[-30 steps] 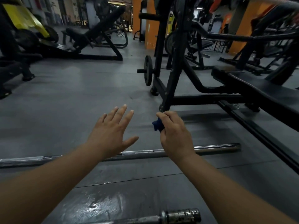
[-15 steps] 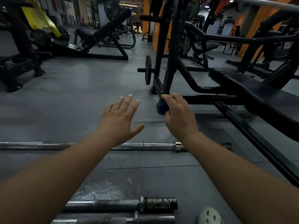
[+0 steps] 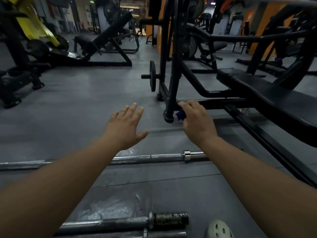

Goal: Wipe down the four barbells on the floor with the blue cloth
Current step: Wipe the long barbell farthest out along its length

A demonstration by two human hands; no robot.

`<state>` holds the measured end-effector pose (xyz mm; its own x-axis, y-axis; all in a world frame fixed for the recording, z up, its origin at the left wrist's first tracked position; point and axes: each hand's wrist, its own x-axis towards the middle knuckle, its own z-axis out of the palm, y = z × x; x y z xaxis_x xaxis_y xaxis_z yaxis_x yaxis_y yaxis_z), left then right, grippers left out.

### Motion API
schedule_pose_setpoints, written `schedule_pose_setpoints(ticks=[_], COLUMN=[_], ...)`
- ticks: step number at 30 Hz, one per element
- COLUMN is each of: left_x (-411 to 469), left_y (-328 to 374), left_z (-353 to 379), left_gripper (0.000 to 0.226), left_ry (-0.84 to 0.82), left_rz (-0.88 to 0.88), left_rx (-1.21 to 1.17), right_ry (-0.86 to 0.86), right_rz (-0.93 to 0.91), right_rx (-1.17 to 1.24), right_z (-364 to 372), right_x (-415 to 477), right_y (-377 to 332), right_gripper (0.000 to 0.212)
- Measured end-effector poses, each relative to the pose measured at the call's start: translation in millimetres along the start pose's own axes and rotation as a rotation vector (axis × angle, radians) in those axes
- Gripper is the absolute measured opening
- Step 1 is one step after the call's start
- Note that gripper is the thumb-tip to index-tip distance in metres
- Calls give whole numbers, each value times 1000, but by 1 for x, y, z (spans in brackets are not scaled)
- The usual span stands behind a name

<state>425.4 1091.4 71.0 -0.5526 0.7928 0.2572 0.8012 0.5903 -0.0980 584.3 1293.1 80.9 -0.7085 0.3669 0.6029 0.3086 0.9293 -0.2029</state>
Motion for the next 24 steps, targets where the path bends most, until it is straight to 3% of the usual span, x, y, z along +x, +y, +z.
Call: schedule_pose_setpoints(ticks=[14,24], left_x=[43,90], left_y=[5,19], left_z=[232,339], left_gripper=[82,83], left_ry=[-256,-356], left_rz=[13,40], left_rx=[-132,-217], right_ry=[-246,-458], right_rz=[171,318], right_rx=[33,16], right_z=[195,307], right_x=[-32,-54], right_y=[73,114], right_gripper=[45,50])
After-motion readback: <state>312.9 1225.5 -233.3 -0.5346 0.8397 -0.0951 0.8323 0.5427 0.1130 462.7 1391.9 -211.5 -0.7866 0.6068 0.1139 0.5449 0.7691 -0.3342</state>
